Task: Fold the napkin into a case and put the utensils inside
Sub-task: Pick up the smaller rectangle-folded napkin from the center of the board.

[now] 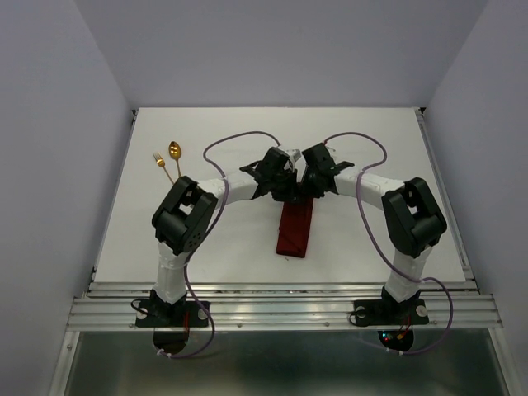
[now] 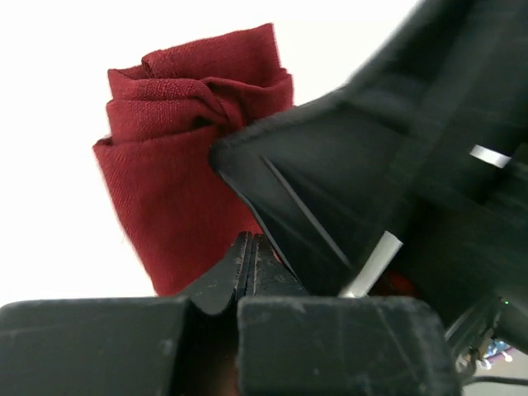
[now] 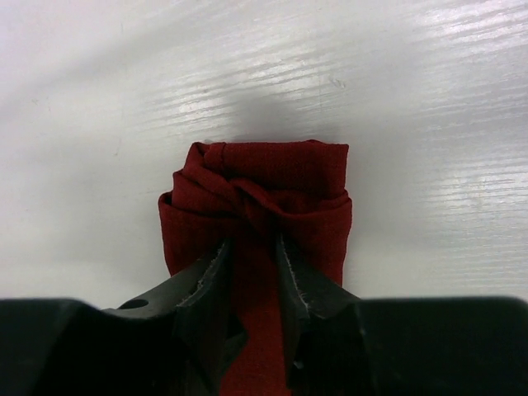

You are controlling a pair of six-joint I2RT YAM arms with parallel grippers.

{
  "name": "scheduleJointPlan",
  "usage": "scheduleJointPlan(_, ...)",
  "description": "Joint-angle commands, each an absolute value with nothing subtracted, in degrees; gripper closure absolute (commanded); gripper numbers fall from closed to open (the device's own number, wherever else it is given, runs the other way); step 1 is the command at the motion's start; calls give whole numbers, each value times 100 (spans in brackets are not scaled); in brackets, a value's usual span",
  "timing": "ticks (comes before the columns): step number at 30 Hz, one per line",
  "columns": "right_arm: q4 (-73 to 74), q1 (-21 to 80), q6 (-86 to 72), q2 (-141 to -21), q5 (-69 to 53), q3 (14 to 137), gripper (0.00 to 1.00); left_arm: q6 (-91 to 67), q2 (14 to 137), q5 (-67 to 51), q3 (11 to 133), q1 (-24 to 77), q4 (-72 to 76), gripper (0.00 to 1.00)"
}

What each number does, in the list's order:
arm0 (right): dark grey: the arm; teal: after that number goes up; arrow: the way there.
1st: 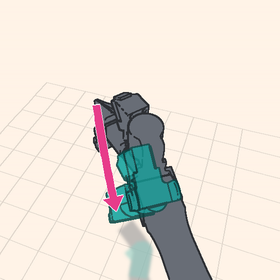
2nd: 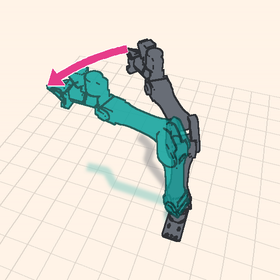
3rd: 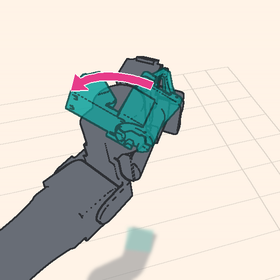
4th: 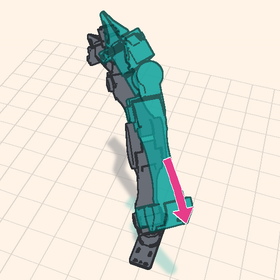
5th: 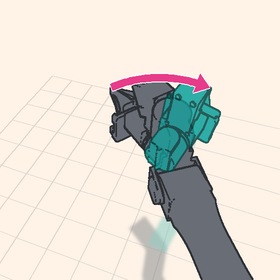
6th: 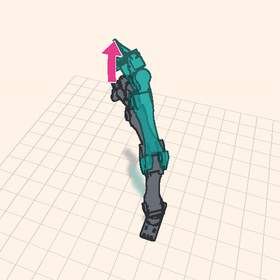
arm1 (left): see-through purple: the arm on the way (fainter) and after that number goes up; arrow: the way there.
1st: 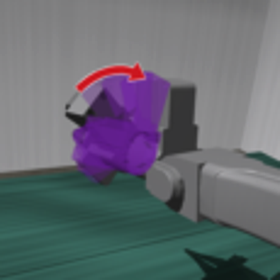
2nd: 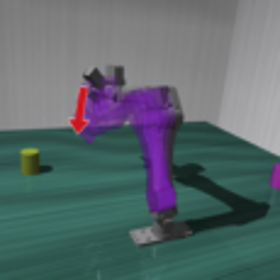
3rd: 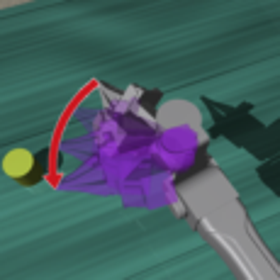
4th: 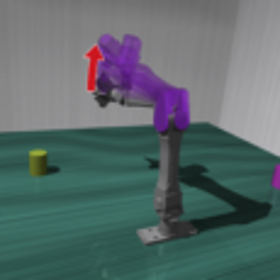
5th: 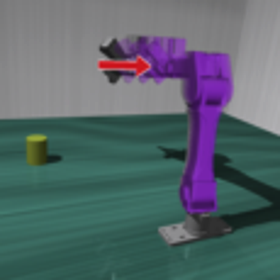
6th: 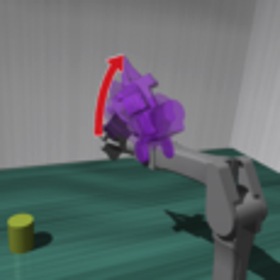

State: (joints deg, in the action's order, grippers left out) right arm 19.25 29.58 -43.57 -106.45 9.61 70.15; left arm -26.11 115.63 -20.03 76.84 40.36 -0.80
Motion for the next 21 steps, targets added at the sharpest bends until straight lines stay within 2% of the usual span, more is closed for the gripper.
scheduleJointPlan(1,2100,2909,-4324,-10301,818,7242,66,-2338,10733,-1864,7682,4025,-422,99)
scheduleJointPlan(11,2197,2856,-4114,-9388,686,6768,64,-2452,10310,-1767,7182,4025,-606,100)
scheduleJointPlan(12,2189,2856,-4070,-9326,651,6620,59,-2470,10257,-1749,7111,4025,-606,100)
scheduleJointPlan(14,2188,2856,-3930,-9220,537,6452,55,-2505,10196,-1732,6857,4025,-572,100)
scheduleJointPlan(21,2023,2856,-3727,-8860,-199,5722,53,-2768,9870,-1679,6144,4017,-299,100)
